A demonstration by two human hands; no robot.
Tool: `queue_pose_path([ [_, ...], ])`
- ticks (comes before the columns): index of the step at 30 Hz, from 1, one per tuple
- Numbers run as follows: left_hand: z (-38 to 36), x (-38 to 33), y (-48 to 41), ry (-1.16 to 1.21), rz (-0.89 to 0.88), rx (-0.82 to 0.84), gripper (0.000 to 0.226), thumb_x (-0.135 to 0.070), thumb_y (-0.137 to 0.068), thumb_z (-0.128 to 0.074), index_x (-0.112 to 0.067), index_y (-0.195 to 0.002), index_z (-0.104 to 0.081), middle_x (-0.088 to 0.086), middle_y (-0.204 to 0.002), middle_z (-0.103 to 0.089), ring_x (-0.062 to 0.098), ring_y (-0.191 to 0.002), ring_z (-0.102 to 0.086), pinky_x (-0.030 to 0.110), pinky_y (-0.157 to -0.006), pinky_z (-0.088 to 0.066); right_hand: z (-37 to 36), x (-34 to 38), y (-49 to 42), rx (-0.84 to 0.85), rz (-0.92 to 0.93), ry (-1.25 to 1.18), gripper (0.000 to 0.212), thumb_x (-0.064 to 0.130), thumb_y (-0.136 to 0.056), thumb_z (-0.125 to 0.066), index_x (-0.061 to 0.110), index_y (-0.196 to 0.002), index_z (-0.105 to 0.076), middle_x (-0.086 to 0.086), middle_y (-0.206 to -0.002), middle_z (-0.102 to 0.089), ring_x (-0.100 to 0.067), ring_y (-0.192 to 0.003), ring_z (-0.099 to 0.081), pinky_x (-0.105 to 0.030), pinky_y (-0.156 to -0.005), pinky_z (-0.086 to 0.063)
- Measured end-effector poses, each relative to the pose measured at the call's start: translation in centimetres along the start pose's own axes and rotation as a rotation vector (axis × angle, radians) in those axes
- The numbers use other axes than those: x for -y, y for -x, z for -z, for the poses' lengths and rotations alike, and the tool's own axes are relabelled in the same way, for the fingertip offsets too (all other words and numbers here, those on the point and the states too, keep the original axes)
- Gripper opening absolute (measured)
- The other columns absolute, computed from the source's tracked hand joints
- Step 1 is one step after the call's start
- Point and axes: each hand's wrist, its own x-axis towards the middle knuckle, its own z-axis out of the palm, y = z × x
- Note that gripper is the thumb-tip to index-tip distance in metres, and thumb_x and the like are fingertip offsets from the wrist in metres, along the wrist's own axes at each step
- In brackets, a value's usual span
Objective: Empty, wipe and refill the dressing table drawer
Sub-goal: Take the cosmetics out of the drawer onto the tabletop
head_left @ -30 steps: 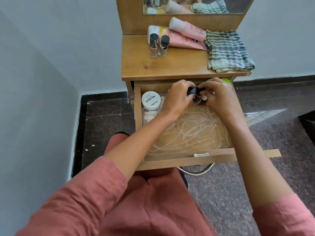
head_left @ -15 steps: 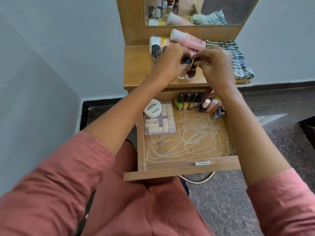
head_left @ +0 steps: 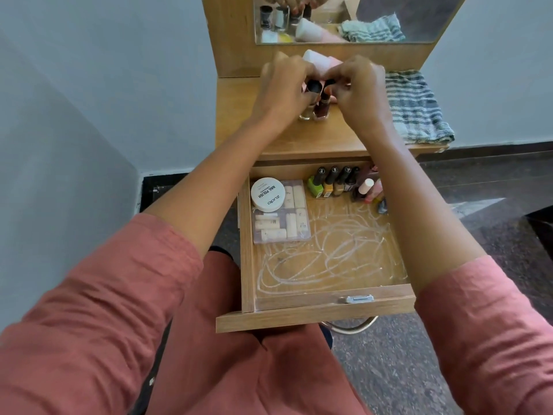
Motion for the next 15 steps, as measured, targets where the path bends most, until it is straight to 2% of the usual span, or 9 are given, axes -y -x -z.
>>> queue_pose_path([
  [2, -0.14, 0.16, -0.04, -0.005, 0.009, -0.001, 0.028, -0.023, -0.087, -0.057, -0.025, -0.114, -0.064, -0.003, -0.11, -0.065, 0.025, -0.113, -0.042, 0.031, -0.087, -0.028, -0.27, -0.03, -0.07, 0.008, 0.003, 0.011, 0.029, -0.001, -0.08, -0.054, 0.007, -0.104, -0.069, -0.015, -0.105, -0.065, -0.025, -0.097, -0.059, -0.019, -0.078, -0.04],
  [6, -0.25, 0.26, -0.18, -0.008, 0.039, 0.006, 0.027, -0.024, -0.087, -0.058, -0.025, -0.113, -0.064, -0.002, -0.109, -0.065, 0.024, -0.112, -0.043, 0.031, -0.088, -0.028, -0.51, 0.18, -0.23, 0.014, -0.013, 0.007, 0.03, -0.001, -0.081, -0.053, 0.008, -0.104, -0.069, -0.014, -0.105, -0.064, -0.025, -0.099, -0.059, -0.024, -0.082, -0.042],
  [10, -0.15, 0.25, -0.18, 0.004, 0.051, -0.009, 0.028, -0.023, -0.087, -0.058, -0.025, -0.115, -0.063, -0.002, -0.111, -0.064, 0.024, -0.113, -0.043, 0.03, -0.088, -0.028, -0.54, 0.48, -0.26, 0.009, -0.012, 0.0, 0.029, 0.001, -0.081, -0.053, 0.009, -0.104, -0.069, -0.014, -0.105, -0.064, -0.027, -0.099, -0.058, -0.039, -0.089, -0.045],
  [12, -0.09, 0.2, -0.13, 0.011, 0.055, -0.011, 0.029, -0.021, -0.087, -0.059, -0.025, -0.116, -0.062, -0.001, -0.113, -0.064, 0.024, -0.114, -0.044, 0.031, -0.09, -0.029, -0.57, 0.48, -0.32, 0.013, -0.013, -0.004, 0.029, 0.002, -0.082, -0.055, 0.009, -0.106, -0.068, -0.014, -0.106, -0.063, -0.027, -0.1, -0.058, -0.038, -0.089, -0.045],
  [15, 0.01, 0.03, -0.09, 0.019, 0.064, -0.013, 0.032, -0.019, -0.086, -0.06, -0.025, -0.118, -0.061, -0.001, -0.116, -0.063, 0.024, -0.115, -0.044, 0.032, -0.093, -0.03, -0.7, 0.32, -0.44, 0.019, -0.02, -0.004, 0.028, 0.003, -0.082, -0.057, 0.008, -0.108, -0.067, -0.014, -0.108, -0.063, -0.025, -0.1, -0.058, -0.025, -0.085, -0.043],
])
